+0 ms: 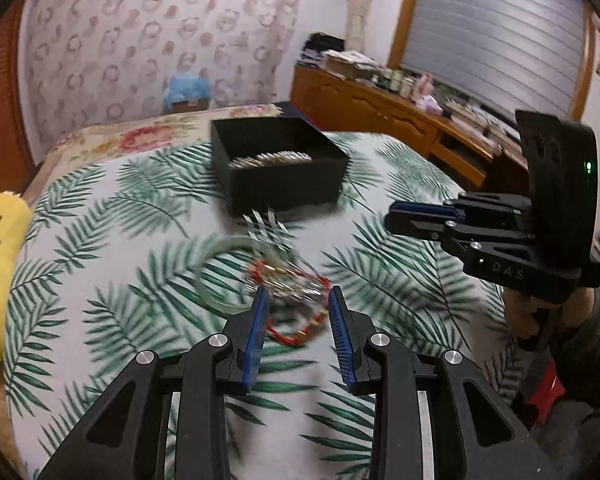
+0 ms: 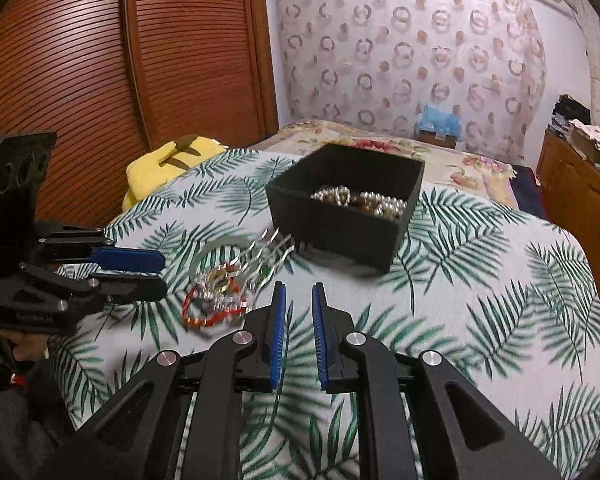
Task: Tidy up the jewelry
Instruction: 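Grasp the red bead strand tangled with silver hairpins with the left gripper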
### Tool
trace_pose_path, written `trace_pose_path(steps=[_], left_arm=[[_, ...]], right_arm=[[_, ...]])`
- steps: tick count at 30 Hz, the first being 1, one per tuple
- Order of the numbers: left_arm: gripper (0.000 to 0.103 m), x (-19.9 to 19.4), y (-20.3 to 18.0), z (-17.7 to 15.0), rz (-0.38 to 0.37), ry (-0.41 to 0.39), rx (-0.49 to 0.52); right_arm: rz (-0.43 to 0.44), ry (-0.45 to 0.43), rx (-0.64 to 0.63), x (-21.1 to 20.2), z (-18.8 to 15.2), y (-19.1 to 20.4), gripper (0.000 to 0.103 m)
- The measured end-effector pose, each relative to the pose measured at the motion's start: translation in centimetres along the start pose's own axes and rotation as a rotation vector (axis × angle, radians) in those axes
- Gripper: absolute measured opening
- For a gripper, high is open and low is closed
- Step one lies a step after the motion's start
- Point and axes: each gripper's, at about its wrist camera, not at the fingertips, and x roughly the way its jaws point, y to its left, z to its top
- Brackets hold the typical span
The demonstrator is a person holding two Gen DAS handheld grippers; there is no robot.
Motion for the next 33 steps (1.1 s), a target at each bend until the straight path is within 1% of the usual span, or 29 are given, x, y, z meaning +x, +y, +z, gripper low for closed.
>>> trace_pose_path(steps=[3,7,11,14,15,16,17,18,20,24,27,31,33], left_arm=[[0.029,0.7,-0.9,-0.3,-0.013,0.030,0.014],[0.029,2.0,-1.9,-0.5,-0.008,0.067,0.047],[0.029,3.4,-2.3,-0.7,0.027,0.099,0.074],[0.029,4.2,-2.2,-0.8,0.068,0.119,0.096],[0.027,4.4,-2.2,-0.8,0.080,0.125,0.102],[0.020,4.5,-2.1,-0.9,0.086,0.127,0.107],[0.017,4.3,-2.1,-0.9,0.097,0.126,0.116],[0.007,4.3,-2.1,-0.9,0.100,0.128,0.120],[0.006,3.8,-2.2,-0.7,0.086,0.116,0.118],[0.006,1.8,-2.3,0.2,0.058,0.059,0.110],[0.006,0.1,-2.6,1.6,0.017,0.012,0.099],[0.006,-1.3,-3.0,3.5,-0.047,-0.028,0.078],[0.006,-1.7,-3.3,4.1,-0.066,-0.043,0.075]], right_arm=[[-0.002,0.005,0.012,-0.6,-0.9,-0.1,0.015],[-0.016,0.020,0.015,-1.0,-1.7,-0.4,0.015],[-0.022,0.026,0.000,-1.4,-2.0,-0.4,0.015],[-0.019,0.028,-0.002,-1.6,-2.0,-0.4,0.015],[-0.019,0.028,-0.003,-1.6,-2.0,-0.4,0.015],[-0.018,0.029,-0.003,-1.6,-2.1,-0.5,0.015],[-0.018,0.030,-0.003,-1.6,-2.2,-0.5,0.015],[-0.018,0.030,-0.002,-1.6,-2.2,-0.5,0.015],[-0.017,0.028,0.000,-1.6,-2.3,-0.6,0.015],[-0.015,0.028,0.004,-1.6,-2.3,-0.5,0.015],[-0.013,0.028,0.005,-1.6,-2.3,-0.5,0.015],[-0.012,0.025,0.007,-1.5,-2.4,-0.4,0.015],[-0.011,0.024,0.004,-1.6,-2.4,-0.4,0.015]])
